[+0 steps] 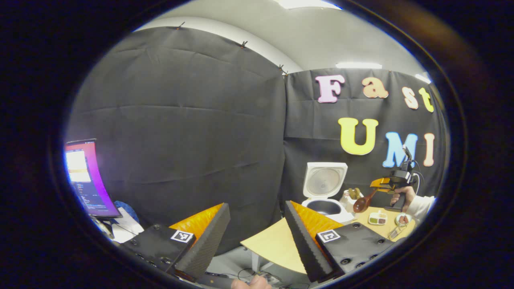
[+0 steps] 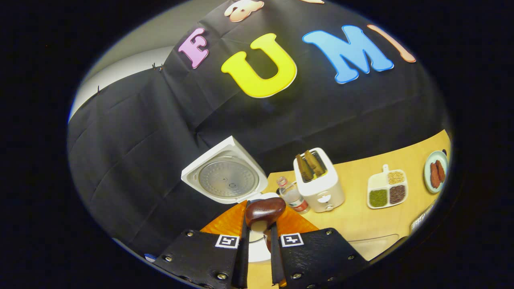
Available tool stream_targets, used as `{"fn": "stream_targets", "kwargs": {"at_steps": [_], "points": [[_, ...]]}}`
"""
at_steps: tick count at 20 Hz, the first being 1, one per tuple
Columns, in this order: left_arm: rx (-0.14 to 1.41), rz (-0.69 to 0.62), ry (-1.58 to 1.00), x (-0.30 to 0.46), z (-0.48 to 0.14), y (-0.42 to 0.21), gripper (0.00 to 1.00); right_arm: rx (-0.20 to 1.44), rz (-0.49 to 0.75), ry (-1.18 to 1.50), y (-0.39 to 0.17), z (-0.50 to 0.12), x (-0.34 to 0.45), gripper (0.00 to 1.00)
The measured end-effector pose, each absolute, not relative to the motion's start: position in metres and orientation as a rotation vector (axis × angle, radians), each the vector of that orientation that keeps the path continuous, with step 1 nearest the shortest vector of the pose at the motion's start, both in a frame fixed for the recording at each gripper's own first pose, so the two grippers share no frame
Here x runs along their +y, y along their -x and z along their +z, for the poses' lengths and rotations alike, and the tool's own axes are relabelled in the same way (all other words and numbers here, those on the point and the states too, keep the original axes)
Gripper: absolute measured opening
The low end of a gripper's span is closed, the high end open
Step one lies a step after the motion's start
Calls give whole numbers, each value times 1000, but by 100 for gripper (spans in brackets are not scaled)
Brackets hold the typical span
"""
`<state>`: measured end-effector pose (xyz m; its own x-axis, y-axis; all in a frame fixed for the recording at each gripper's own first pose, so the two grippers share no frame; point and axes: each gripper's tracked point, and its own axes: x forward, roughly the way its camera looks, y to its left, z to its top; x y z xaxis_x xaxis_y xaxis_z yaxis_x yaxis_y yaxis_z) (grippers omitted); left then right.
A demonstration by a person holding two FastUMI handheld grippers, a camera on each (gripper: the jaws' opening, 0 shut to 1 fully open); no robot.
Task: Close the left gripper, press the button to open the rice cooker; take a wooden spoon from the chopstick holder with the right hand, scoop a spoonful of rice and pour it into the rice cooker, then put the wooden spoon back into the chopstick holder.
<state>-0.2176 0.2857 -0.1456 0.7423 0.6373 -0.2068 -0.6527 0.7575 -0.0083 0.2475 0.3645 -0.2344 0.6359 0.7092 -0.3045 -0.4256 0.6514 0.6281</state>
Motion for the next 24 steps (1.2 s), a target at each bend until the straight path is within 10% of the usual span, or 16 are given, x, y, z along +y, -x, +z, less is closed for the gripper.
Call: {"fn": "stream_targets", "kwargs": {"at_steps": [13,24], "points": [[186,584,143,217,-159,170,93,579,288,-575,-253,-294,53,23],[303,593,101,88,-163,89,92,705,347,-547,-296,-405,19,23]]}}
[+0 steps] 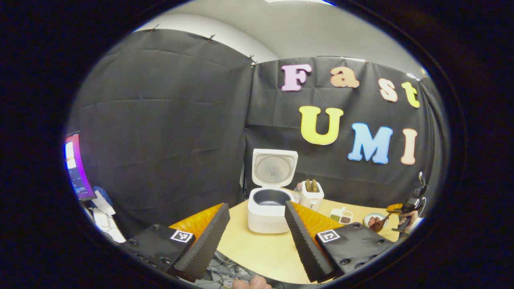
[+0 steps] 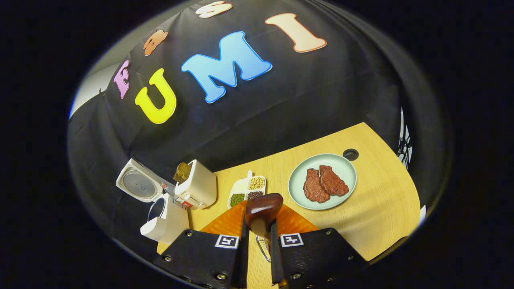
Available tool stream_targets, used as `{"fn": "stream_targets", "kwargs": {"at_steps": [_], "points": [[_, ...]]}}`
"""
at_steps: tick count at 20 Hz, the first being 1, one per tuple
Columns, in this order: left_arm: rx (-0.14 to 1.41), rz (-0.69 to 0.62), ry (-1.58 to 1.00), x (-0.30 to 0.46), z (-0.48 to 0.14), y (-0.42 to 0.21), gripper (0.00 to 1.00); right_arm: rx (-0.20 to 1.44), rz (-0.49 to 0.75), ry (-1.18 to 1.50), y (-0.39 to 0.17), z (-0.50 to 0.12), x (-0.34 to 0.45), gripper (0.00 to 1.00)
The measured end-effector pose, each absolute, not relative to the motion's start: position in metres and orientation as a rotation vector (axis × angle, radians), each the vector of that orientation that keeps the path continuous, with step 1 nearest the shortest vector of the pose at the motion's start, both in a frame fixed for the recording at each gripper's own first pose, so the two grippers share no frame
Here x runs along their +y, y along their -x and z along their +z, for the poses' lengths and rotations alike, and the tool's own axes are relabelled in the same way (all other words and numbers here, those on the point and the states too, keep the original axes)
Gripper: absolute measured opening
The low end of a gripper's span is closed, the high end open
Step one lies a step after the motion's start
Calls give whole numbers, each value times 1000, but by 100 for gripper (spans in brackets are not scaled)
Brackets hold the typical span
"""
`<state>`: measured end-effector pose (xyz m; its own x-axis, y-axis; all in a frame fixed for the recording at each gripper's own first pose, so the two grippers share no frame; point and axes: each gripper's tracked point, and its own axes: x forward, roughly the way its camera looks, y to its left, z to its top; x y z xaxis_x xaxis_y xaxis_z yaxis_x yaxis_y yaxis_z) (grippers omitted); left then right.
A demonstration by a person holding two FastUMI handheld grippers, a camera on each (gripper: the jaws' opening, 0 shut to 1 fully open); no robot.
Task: Close the left gripper, press the button to open the rice cooker; take a wooden spoon from the chopstick holder with the right hand, scoop a spoonful of rice and pour it into the rice cooker, then put the wooden spoon back into the chopstick holder.
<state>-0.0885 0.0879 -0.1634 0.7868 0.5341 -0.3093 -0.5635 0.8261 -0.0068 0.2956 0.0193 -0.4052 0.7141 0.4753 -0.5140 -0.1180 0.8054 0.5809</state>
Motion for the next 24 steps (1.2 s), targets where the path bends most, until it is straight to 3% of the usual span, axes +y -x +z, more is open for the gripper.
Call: {"fn": "stream_targets", "kwargs": {"at_steps": [8,14,15,19,20,21,22,24], "points": [[310,591,70,75,-151,66,93,815,319,-537,-276,-462,10,23],[313,535,56,46,-153,44,93,809,300,-588,-262,-457,-28,32],[310,521,58,42,-152,38,93,805,293,-595,-261,-454,-34,41],[279,464,48,37,-144,13,93,775,225,-572,-252,-443,-70,63],[267,449,45,38,-143,5,93,761,211,-555,-247,-437,-77,80],[253,436,42,41,-139,-4,93,733,197,-540,-241,-426,-84,76],[239,421,42,45,-137,-14,96,676,191,-521,-239,-412,-91,84],[205,393,48,58,-128,-35,93,529,157,-430,-233,-378,-107,85]]}}
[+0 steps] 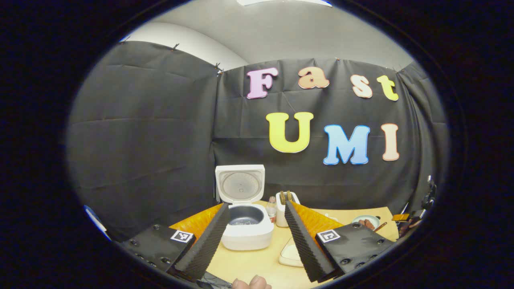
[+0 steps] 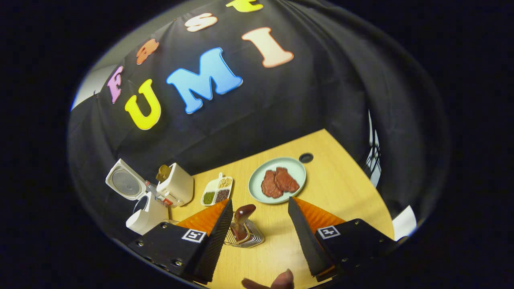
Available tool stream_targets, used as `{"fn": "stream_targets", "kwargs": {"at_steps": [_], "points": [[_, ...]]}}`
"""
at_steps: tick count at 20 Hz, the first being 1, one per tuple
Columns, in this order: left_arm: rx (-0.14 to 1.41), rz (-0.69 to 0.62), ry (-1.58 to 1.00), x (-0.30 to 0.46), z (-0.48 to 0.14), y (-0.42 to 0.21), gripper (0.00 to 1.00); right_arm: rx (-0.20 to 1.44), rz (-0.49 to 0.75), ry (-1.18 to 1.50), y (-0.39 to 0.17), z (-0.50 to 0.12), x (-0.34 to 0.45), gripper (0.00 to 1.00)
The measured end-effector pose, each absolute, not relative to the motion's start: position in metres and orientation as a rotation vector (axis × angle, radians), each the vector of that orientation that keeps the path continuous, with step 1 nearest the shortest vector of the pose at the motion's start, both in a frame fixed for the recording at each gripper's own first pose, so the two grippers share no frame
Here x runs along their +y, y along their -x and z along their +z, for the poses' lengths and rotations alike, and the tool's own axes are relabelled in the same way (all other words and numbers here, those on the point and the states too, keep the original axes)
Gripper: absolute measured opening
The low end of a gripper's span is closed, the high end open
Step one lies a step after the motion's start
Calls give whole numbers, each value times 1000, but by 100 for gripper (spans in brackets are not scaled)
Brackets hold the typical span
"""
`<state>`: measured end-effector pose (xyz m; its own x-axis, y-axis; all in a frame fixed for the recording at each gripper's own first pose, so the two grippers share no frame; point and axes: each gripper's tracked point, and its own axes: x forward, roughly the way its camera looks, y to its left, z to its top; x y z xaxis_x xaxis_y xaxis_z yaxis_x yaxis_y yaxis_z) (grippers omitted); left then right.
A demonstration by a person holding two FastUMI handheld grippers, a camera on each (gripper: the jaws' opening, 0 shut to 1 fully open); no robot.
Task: Close the left gripper, press the button to open the rice cooker; take a wooden spoon from the chopstick holder with the right hand, scoop a spoonful of rice and pour it into the rice cooker, then put the wooden spoon back into the chopstick holder.
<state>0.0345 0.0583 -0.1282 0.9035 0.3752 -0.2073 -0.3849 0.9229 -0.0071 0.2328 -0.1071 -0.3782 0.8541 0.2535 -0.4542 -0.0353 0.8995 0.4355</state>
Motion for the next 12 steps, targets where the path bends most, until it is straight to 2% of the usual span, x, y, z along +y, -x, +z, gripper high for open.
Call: {"fn": "stream_targets", "kwargs": {"at_steps": [1,3,5,10,12], "points": [[197,380,54,67,-128,-48,93,460,126,-361,-229,-362,-117,86],[203,366,65,88,-134,-76,93,391,109,-235,-210,-338,-122,98],[187,349,54,108,-139,-110,92,384,86,-173,-192,-321,-121,98],[154,300,92,169,-147,-199,92,359,-46,-285,-145,-268,-99,98],[158,314,110,204,-156,-242,92,350,-54,-294,-126,-249,-75,98]]}}
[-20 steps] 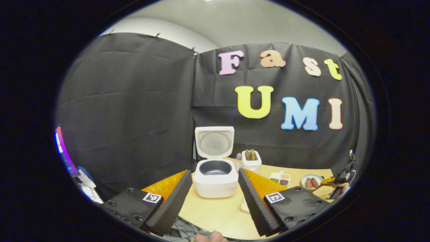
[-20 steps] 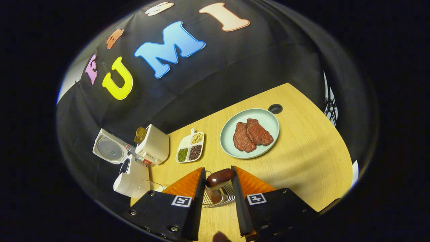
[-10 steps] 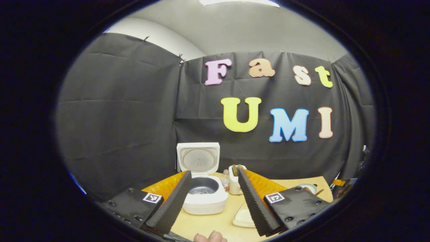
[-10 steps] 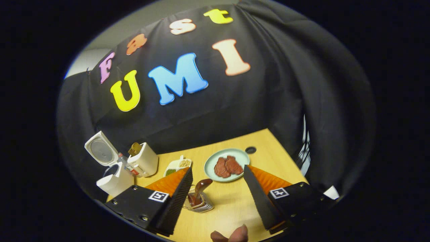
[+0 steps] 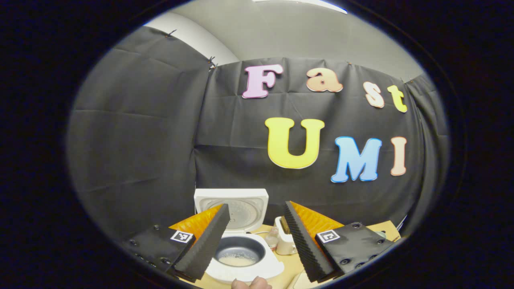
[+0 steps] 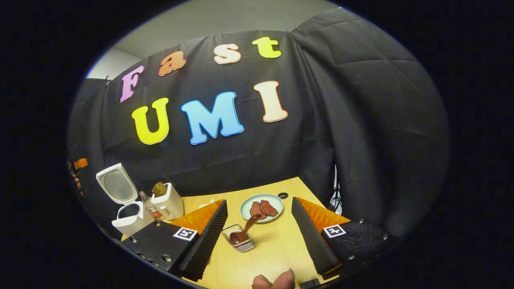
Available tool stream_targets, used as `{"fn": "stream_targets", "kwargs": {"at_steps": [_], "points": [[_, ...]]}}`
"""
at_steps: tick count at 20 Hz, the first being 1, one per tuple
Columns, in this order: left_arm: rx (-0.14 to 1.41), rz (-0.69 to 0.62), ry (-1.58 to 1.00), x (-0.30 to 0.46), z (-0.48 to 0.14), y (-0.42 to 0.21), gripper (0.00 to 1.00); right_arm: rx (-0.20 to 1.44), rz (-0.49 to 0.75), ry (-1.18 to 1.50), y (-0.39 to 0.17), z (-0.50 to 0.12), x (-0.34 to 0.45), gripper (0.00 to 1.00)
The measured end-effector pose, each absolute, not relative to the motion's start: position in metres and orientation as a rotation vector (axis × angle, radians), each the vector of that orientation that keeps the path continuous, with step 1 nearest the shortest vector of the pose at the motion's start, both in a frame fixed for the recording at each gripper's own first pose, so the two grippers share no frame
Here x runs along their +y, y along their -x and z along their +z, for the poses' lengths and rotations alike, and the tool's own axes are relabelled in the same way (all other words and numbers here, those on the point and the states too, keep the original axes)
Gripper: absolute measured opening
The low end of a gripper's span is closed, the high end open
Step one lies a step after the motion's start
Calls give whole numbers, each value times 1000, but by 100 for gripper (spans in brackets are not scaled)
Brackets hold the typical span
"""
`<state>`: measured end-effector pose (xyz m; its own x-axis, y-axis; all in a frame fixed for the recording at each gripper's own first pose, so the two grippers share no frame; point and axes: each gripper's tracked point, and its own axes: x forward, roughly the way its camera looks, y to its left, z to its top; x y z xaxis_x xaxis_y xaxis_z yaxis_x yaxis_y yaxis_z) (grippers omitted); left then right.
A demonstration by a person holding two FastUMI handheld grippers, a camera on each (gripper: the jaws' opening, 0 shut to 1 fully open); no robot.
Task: Close the left gripper, press the button to open the rice cooker; take a wooden spoon from the chopstick holder with the right hand, scoop a spoonful of rice and pour it into the rice cooker, then put the wooden spoon back into the chopstick holder.
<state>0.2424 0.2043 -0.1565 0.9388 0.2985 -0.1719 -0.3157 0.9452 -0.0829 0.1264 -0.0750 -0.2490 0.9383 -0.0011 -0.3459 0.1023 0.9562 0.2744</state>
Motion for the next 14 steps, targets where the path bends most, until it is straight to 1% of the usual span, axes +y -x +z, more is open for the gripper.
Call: {"fn": "stream_targets", "kwargs": {"at_steps": [3,7,8,9,10,11,13,14], "points": [[173,354,123,247,-168,-309,92,316,-67,-229,-106,-220,-49,98],[204,382,148,285,-197,-373,92,312,-80,-159,-87,-194,-23,98],[215,392,150,293,-204,-386,100,304,-90,-147,-84,-189,-22,98],[212,402,145,301,-207,-398,100,294,-98,-137,-83,-184,-22,98],[212,416,133,309,-210,-410,92,286,-101,-134,-82,-179,-19,98],[208,418,117,317,-212,-424,92,292,-99,-133,-82,-177,-16,98],[240,435,82,331,-230,-447,92,309,-93,-132,-80,-180,-10,98],[263,443,81,338,-243,-458,96,310,-97,-128,-81,-179,-9,98]]}}
